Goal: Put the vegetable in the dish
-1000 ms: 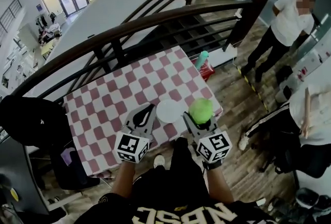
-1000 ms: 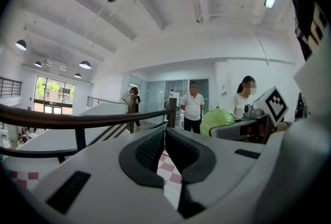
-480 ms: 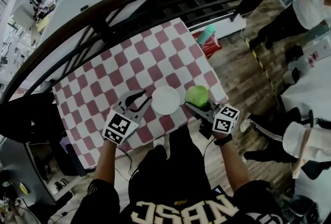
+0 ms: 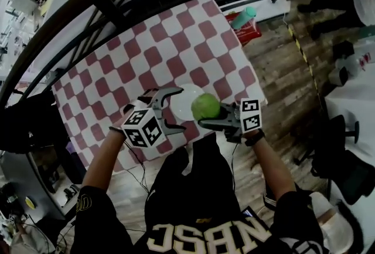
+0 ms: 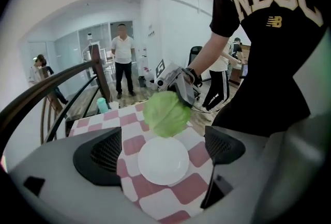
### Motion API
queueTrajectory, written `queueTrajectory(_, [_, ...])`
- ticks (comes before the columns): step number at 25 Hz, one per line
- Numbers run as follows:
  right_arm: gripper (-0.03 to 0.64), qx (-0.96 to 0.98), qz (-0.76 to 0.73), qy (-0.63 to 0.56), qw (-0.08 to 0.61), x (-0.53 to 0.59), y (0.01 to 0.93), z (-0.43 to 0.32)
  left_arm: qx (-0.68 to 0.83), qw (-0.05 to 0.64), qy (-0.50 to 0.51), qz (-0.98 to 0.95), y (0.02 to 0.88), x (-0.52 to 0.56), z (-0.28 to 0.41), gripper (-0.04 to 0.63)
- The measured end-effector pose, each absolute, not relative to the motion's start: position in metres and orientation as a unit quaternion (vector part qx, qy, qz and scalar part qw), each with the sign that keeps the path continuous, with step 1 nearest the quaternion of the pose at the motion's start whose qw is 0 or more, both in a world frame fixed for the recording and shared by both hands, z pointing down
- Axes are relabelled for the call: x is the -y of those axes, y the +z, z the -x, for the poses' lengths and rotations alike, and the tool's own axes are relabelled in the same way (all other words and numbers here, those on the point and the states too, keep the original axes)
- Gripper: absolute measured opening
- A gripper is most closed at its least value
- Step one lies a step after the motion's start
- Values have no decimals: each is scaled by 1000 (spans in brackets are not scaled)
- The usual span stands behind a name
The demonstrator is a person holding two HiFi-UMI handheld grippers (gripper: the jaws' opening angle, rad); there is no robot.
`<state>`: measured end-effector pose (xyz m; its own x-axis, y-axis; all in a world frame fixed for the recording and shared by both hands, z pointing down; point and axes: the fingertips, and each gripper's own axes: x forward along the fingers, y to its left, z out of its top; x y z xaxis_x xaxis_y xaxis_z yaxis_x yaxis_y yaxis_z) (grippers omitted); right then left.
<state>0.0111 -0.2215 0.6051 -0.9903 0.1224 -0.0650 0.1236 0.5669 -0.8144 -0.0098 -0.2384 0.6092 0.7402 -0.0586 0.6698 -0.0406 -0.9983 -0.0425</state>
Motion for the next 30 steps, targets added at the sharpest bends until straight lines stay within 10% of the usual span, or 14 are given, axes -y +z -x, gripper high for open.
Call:
queueTrajectory(20, [155, -851, -182, -492, 18, 215, 615, 42, 53, 50, -367, 927, 641, 228, -15, 468])
queueTrajectory(30, [196, -875, -170, -433, -133, 209, 661, 14, 51, 62, -409, 909, 667, 232, -9, 448])
